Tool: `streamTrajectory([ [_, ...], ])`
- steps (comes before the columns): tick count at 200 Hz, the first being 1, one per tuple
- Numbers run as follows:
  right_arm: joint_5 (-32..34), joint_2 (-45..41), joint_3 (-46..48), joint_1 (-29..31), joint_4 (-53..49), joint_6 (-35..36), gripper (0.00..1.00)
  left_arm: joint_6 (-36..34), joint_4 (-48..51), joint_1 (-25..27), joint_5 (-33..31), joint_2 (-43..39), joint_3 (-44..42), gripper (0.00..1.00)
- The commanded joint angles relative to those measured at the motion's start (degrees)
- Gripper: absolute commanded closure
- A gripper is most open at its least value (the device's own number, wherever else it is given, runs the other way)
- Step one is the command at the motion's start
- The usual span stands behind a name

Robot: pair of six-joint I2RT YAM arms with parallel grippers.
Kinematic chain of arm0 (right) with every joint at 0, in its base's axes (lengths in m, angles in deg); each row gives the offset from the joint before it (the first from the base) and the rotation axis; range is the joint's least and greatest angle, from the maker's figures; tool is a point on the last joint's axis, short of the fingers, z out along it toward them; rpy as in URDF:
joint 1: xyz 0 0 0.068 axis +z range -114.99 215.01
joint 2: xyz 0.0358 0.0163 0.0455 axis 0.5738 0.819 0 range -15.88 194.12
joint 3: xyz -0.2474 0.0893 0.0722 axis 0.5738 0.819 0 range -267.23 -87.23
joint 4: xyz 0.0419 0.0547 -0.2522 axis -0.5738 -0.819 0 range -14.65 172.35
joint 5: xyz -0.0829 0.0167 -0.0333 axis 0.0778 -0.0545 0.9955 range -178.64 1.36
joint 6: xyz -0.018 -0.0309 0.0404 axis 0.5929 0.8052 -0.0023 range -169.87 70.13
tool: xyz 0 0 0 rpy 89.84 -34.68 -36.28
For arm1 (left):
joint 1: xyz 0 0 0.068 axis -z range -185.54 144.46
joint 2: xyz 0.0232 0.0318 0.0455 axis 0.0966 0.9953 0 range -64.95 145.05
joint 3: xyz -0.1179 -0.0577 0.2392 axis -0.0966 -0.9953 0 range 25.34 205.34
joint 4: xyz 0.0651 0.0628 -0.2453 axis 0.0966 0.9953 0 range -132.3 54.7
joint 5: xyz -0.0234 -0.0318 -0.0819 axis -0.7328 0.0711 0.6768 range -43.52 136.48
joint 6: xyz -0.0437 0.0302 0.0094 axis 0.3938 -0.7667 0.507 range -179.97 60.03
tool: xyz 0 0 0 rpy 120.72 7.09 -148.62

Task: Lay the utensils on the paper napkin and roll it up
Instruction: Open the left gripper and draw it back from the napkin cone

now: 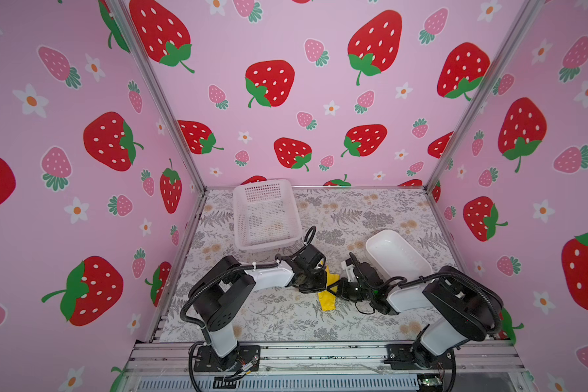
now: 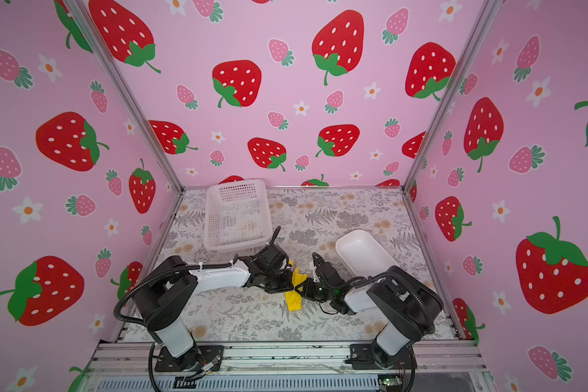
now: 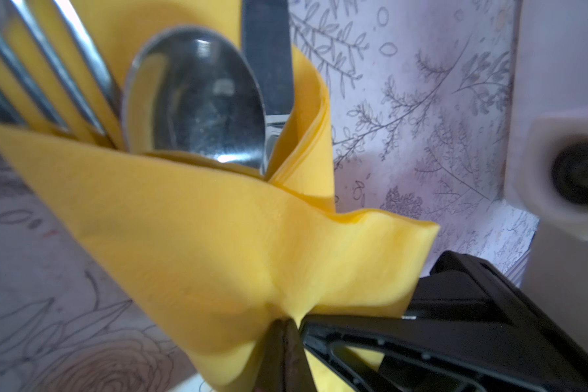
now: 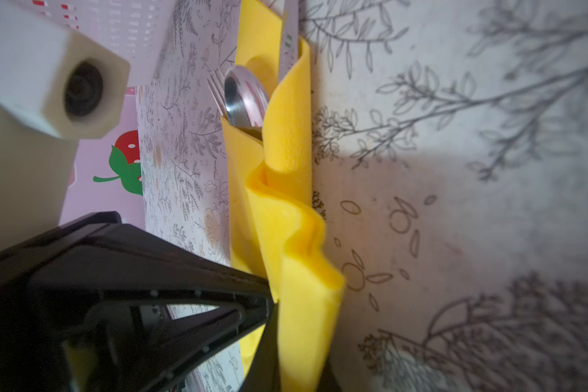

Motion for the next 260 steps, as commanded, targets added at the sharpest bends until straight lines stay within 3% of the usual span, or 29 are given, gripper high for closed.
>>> streamTrajectory([
  [1, 1.7, 0.2, 0.9, 0.4, -3.3, 0.3, 0.93, 0.1, 2.6, 0.4, -1.8, -3.7, -0.3, 0.98],
  [36, 1.5, -0.6, 0.1, 0.1, -3.0, 1.3, 0.94, -0.7, 4.9, 0.3, -6.3, -9.9, -0.8, 0.95],
  [46, 1.5, -0.7, 0.0, 0.1, -2.6, 1.6, 0.94, -0.8, 5.5, 0.2, -7.8, -11.7, -1.5, 0.90],
  [113, 1.0, -3.0, -1.2, 0.2, -0.9, 5.2, 0.95, 1.9, 4.5, -1.2, -15.3, -25.3, -10.8, 0.79],
  [140, 0.8, -4.3, -1.1, 0.1, -0.3, 6.6, 0.95, 3.3, 3.4, -2.1, -17.0, -30.0, -15.1, 0.68],
  [187, 0.7, -6.6, -0.4, 0.1, 0.9, 8.2, 0.95, 5.0, 1.6, -5.1, -14.7, -32.9, -19.3, 0.60],
  [260, -0.9, -7.1, 0.0, 0.0, 3.1, 9.6, 0.95, 5.7, -7.9, -6.9, -9.6, -31.0, -21.9, 0.52],
])
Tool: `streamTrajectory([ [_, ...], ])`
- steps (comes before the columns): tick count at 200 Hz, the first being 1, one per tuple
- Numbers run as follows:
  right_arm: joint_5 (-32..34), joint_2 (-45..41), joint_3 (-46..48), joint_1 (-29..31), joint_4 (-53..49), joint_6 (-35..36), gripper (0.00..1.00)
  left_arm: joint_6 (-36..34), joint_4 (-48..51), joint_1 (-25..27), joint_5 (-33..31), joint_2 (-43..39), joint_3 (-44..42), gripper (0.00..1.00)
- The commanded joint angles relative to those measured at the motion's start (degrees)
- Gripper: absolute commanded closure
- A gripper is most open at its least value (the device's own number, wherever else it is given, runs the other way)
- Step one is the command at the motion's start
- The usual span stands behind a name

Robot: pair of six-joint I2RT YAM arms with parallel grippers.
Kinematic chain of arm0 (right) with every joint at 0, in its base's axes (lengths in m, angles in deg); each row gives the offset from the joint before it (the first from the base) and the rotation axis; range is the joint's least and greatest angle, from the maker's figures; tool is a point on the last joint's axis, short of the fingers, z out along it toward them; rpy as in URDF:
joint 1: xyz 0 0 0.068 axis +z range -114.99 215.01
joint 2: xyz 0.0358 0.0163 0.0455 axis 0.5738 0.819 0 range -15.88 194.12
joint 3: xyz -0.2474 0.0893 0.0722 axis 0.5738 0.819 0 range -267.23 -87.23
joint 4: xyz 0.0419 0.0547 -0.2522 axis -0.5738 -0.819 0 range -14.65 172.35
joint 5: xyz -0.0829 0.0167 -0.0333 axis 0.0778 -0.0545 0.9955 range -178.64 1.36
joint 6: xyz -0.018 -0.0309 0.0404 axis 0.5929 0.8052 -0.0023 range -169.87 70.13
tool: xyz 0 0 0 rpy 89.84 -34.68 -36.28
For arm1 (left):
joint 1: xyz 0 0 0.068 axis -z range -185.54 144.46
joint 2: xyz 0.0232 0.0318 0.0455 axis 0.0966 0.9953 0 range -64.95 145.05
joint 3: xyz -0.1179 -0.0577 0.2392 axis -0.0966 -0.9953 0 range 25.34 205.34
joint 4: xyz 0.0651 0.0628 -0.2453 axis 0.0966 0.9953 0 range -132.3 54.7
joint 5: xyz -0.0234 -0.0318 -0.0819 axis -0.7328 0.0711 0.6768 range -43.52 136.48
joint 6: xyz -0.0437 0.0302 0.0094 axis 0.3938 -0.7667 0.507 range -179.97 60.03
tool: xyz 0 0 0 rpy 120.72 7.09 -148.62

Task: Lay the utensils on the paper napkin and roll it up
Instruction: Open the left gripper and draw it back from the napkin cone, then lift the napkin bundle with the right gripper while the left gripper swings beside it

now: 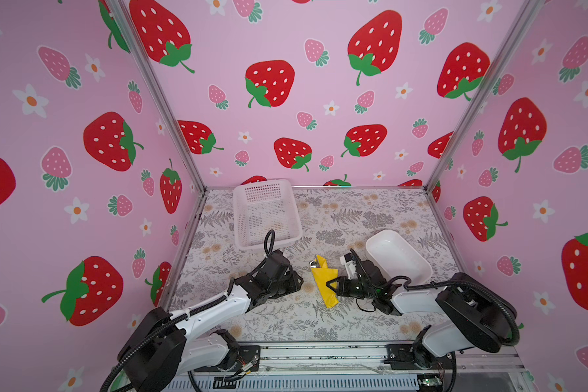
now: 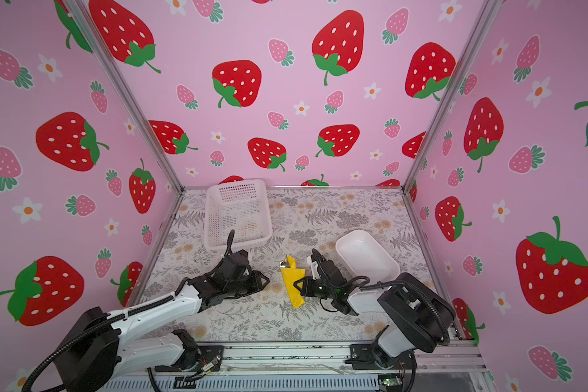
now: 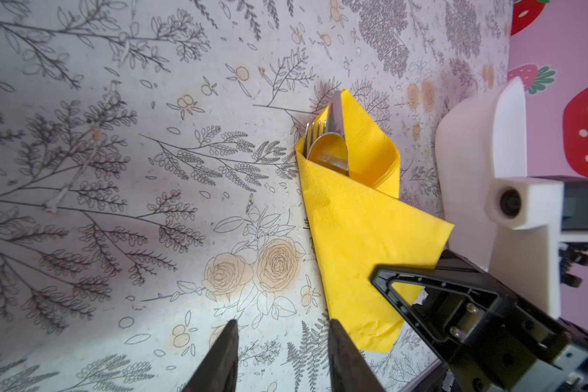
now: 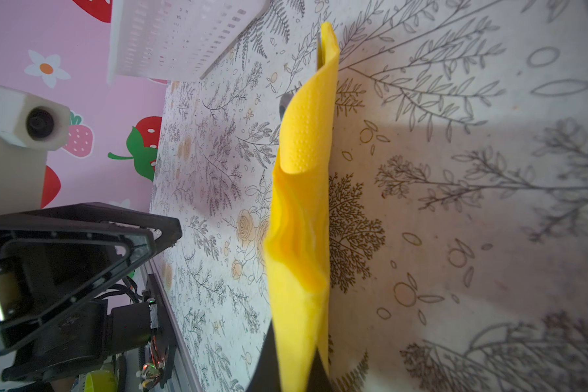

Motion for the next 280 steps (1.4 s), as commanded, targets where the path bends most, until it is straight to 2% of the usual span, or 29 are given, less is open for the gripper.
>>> streamTrajectory([
  [1, -1.0, -1.6, 0.4, 0.0, 4.1, 0.7, 0.95, 0.6, -4.9, -0.3, 1.4, 0.6, -0.8, 0.51],
  [25, -1.3, -2.3, 1.5, -0.1, 7.1, -0.3, 0.96, 1.2, -8.1, -0.7, 2.0, 0.9, -1.8, 0.48],
  [65, -2.1, -3.9, 1.9, -0.1, 8.8, -0.9, 0.96, 3.5, -11.4, -3.2, 7.1, 1.0, -3.3, 0.41],
  [114, -3.7, -7.7, 0.8, -0.4, 9.7, -2.3, 0.96, 5.5, -21.1, -5.9, 16.5, 1.1, -5.5, 0.28],
  [145, -4.8, -11.0, -0.7, -0.7, 9.5, -3.5, 0.96, 7.9, -29.4, -7.5, 23.3, 1.1, -5.9, 0.24],
  [181, -6.6, -14.3, -3.7, -1.2, 9.1, -4.9, 0.96, 9.4, -34.6, -8.5, 28.5, 0.0, -4.4, 0.22],
  [222, -7.6, -16.7, -6.9, -1.5, 9.6, -6.5, 0.96, 10.8, -37.2, -8.9, 31.7, -0.5, -2.1, 0.19],
  [280, -9.6, -17.6, -8.7, -1.5, 13.1, -9.6, 0.96, 20.8, -53.6, -9.2, 34.4, 1.6, -1.5, 0.21],
])
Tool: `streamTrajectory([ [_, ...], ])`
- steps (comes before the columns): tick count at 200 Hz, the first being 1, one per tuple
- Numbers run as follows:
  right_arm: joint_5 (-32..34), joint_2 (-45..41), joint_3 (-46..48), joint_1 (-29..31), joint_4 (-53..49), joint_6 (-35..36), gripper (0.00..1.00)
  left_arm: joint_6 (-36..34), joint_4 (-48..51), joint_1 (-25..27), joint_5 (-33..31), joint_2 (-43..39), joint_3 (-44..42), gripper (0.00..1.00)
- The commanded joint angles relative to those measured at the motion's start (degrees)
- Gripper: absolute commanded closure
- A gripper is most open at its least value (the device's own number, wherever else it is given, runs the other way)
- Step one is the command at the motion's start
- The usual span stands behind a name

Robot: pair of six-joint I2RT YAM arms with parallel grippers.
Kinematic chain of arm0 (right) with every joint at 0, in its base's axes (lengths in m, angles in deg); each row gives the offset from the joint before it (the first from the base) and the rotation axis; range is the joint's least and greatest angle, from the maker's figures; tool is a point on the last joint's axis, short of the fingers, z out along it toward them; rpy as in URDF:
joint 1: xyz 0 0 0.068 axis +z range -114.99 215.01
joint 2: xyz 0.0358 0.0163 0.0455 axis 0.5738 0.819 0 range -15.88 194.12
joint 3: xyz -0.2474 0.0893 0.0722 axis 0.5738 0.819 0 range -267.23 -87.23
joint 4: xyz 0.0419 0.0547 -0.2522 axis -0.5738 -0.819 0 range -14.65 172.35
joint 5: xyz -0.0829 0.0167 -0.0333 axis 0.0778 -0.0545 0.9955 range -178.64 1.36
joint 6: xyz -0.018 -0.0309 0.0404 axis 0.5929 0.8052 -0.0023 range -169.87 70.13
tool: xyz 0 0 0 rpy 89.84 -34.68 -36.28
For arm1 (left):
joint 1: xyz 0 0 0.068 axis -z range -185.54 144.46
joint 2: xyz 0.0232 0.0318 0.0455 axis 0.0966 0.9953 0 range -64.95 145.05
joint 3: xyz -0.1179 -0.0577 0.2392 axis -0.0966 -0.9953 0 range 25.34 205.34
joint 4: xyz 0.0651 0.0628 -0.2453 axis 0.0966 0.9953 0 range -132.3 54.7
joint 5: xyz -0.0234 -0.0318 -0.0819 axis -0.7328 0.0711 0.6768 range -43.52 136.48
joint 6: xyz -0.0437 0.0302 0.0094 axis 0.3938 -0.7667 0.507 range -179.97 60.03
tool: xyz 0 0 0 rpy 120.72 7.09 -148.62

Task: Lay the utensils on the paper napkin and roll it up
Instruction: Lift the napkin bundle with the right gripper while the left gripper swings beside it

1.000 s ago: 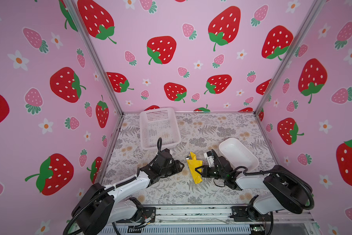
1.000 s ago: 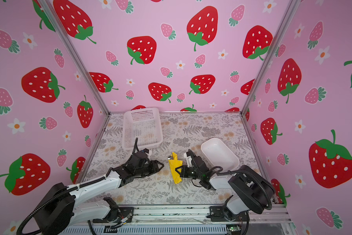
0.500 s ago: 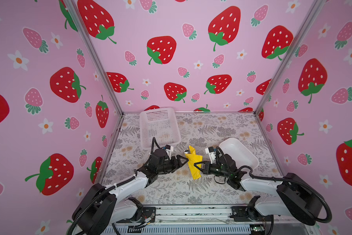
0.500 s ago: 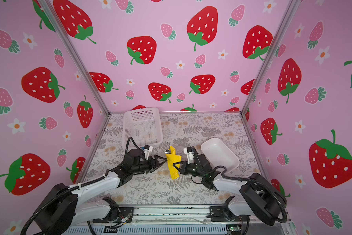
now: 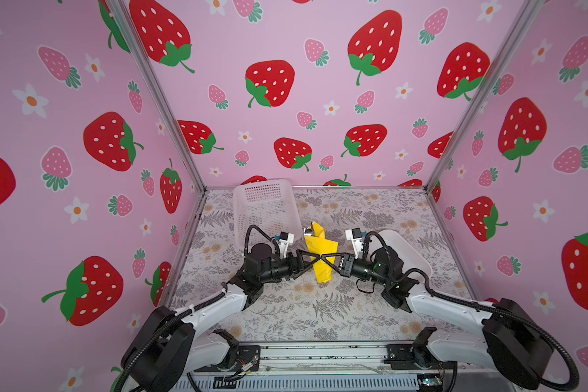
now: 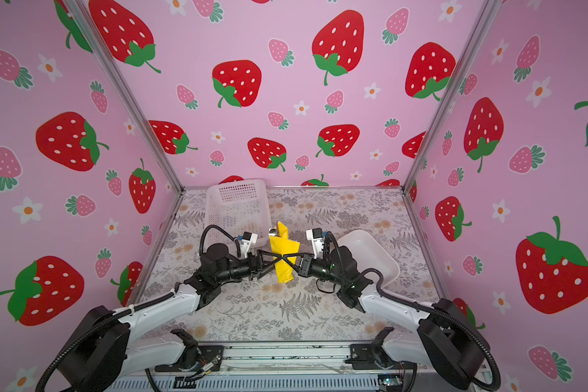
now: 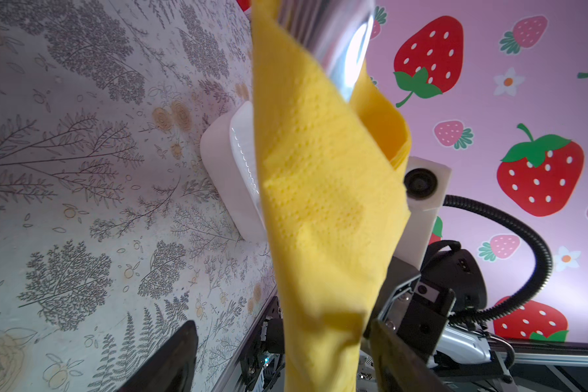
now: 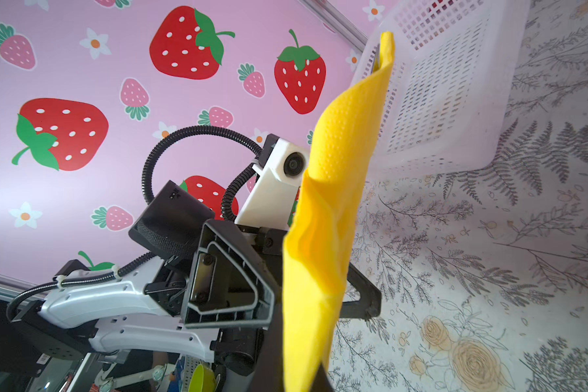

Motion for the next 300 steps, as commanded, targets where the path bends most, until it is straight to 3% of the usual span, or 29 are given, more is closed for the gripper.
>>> streamTrajectory([
  [1, -2.0, -1.6, -1.8, -0.1, 5.6, -2.3, 0.96, 5.9, -10.9, -0.2, 2.8, -0.1, 2.6, 0.20],
  [77, -3.5, -2.1, -1.8, -0.2, 12.1, -6.6, 0.96, 7.5, -12.3, -0.3, 3.1, -1.2, 4.8, 0.27],
  [115, -4.1, -1.8, -1.8, -0.1, 14.1, -8.0, 0.96, 10.6, -18.7, -0.2, 3.2, 0.0, 4.5, 0.32],
  [241, -5.1, -0.1, -1.8, -0.1, 18.7, -10.8, 0.96, 12.3, -23.3, 0.2, 4.5, 1.0, 5.6, 0.56],
  [300, -5.5, 0.0, -2.9, -0.1, 20.8, -11.9, 0.96, 11.6, -22.3, 1.1, 4.7, 1.1, 6.0, 0.51],
])
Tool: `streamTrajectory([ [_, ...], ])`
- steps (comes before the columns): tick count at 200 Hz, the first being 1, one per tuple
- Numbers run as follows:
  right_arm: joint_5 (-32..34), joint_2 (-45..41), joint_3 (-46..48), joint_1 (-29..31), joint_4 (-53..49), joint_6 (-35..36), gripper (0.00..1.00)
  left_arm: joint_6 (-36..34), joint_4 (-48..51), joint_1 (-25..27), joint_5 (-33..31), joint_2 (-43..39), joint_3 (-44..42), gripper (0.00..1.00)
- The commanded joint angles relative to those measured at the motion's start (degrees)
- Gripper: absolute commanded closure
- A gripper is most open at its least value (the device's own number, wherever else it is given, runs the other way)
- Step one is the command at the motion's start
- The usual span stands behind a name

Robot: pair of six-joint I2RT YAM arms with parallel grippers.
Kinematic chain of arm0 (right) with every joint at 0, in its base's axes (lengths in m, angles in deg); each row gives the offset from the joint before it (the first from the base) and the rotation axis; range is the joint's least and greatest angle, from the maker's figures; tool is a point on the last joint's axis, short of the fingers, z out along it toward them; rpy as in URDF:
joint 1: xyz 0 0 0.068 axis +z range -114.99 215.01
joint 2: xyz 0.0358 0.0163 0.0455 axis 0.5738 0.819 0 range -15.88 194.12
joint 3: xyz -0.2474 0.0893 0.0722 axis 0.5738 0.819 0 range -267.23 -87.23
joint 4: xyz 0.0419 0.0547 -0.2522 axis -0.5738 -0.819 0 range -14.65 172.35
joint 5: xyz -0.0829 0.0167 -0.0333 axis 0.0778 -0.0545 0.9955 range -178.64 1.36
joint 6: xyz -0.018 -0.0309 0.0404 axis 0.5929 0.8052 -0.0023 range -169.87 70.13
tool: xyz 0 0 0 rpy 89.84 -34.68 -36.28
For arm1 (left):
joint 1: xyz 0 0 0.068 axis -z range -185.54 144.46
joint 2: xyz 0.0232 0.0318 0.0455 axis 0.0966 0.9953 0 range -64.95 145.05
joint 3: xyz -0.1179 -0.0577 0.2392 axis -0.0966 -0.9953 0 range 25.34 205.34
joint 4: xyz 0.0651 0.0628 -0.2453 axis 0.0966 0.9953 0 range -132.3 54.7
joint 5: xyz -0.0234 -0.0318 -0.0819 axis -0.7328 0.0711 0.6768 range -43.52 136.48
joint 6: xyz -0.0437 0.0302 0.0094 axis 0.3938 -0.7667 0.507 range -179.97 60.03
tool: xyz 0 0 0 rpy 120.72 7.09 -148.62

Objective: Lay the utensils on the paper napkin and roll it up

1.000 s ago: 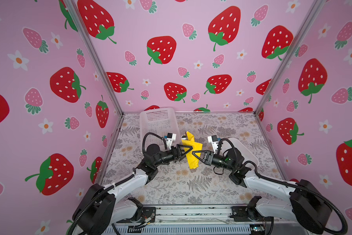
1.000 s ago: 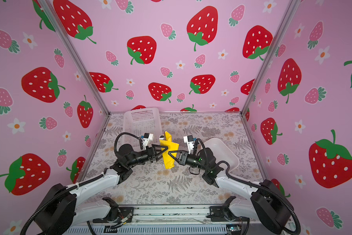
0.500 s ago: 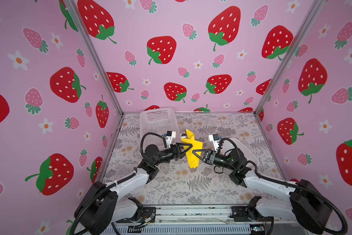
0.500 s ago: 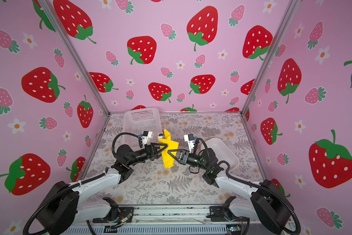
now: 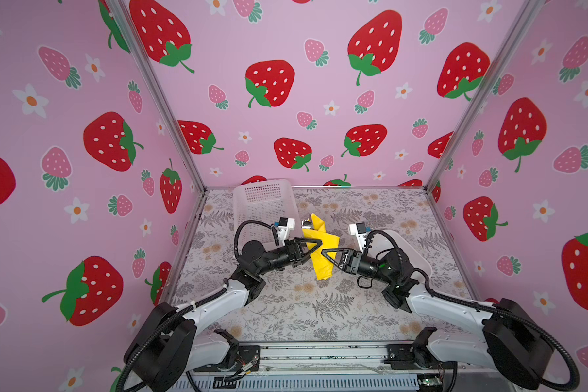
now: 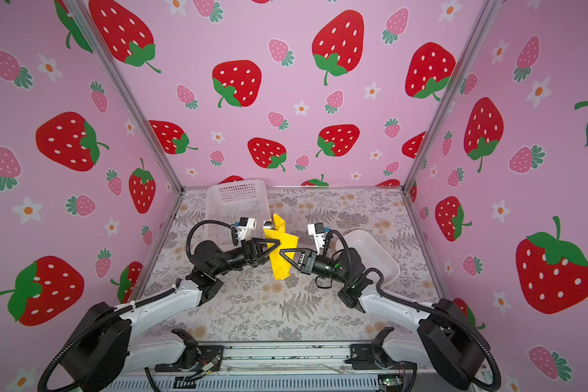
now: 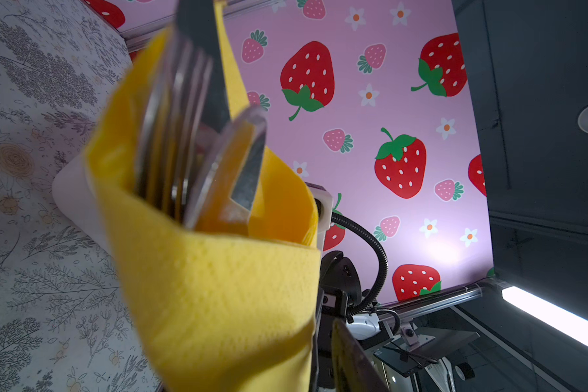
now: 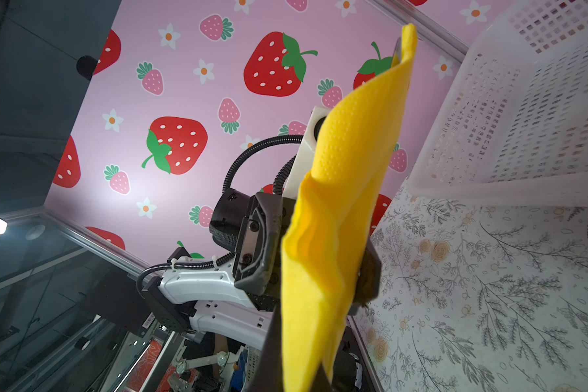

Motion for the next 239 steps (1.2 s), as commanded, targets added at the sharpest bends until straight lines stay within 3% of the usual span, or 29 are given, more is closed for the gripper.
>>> streamTrajectory([
  [1, -0.7, 0.1, -2.8, 0.0, 5.2, -1.2, 0.96, 0.2, -3.2, 0.6, 1.8, -0.1, 2.5, 0.51],
  [85, 0.5, -0.7, -0.3, 0.0, 5.0, -1.4, 0.96, 0.4, -3.3, 1.0, 1.4, -1.0, 2.8, 0.60],
  [239, 1.5, -1.3, -0.8, 0.0, 1.5, 0.1, 0.94, -1.3, -2.1, 1.0, -1.4, -2.5, 2.0, 0.93],
])
